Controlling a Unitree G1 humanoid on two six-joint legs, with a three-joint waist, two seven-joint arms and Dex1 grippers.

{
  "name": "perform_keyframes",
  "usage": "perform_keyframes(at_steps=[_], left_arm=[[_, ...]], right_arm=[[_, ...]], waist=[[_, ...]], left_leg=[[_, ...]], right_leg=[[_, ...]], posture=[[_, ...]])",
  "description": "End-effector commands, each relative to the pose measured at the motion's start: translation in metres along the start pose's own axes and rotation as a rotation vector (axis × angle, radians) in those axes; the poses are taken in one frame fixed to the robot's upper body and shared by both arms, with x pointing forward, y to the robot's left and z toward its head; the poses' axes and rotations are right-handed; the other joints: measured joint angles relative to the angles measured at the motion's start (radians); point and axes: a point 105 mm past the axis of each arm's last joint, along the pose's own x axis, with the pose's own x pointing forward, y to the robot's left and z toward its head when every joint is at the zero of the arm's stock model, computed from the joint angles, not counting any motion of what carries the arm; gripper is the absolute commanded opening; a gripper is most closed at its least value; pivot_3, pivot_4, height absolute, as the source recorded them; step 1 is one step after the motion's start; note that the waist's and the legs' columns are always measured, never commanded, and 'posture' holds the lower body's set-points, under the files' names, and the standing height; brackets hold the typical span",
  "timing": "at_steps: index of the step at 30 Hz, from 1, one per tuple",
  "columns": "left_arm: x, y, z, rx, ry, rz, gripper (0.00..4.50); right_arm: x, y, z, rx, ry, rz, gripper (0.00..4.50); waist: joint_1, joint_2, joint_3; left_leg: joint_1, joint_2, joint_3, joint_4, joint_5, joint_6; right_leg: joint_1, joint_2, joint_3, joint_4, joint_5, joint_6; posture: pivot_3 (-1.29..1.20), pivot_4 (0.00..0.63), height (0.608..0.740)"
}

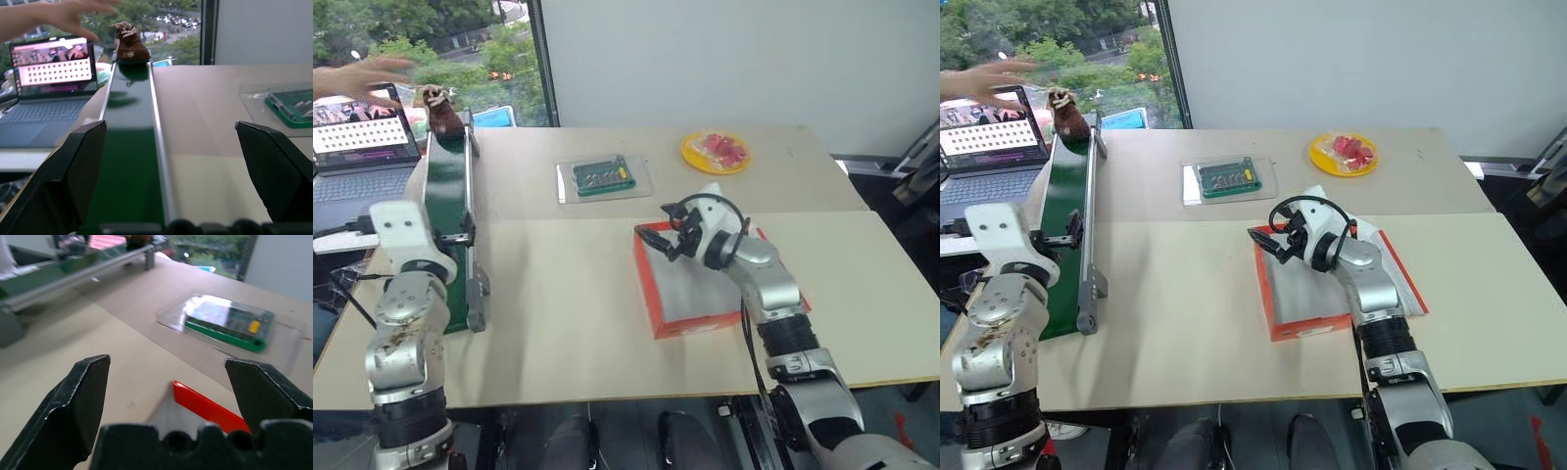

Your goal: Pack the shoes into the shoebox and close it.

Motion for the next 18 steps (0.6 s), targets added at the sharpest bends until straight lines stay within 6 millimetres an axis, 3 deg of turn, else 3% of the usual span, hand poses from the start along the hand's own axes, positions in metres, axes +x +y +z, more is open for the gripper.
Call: perform_keyframes(at_steps=[1,9,18], left_arm=[[-0.011,0.019,0.012,0.005,-0.027,0.067,4.5],[-0.014,0.021,0.012,0.001,-0.007,0.073,4.5],[0.018,0.026,0.015,-0.07,0.049,0.056,4.5]], right_arm=[[0.01,0.009,0.022,-0.031,-0.048,0.068,4.45],[0.013,0.009,0.025,-0.042,-0.015,0.116,4.45],[0.012,0.025,0.041,-0.172,0.044,0.232,4.45]], waist=[[0.001,0.0,0.0],[0.008,0.0,0.0],[0.006,0.0,0.0]], left_leg=[[0.0,0.0,0.0,0.0,0.0,0.0],[0.0,0.0,-0.001,0.0,0.0,-0.001],[-0.001,0.0,-0.001,0.0,0.0,-0.001]], right_leg=[[0.0,0.0,0.0,0.0,0.0,0.0],[0.0,-0.001,-0.001,-0.001,0.0,0.0],[0.0,0.0,-0.001,0.0,0.0,-0.001]], posture=[[0.0,0.15,0.74],[0.0,0.15,0.74],[0.0,0.15,0.74]])
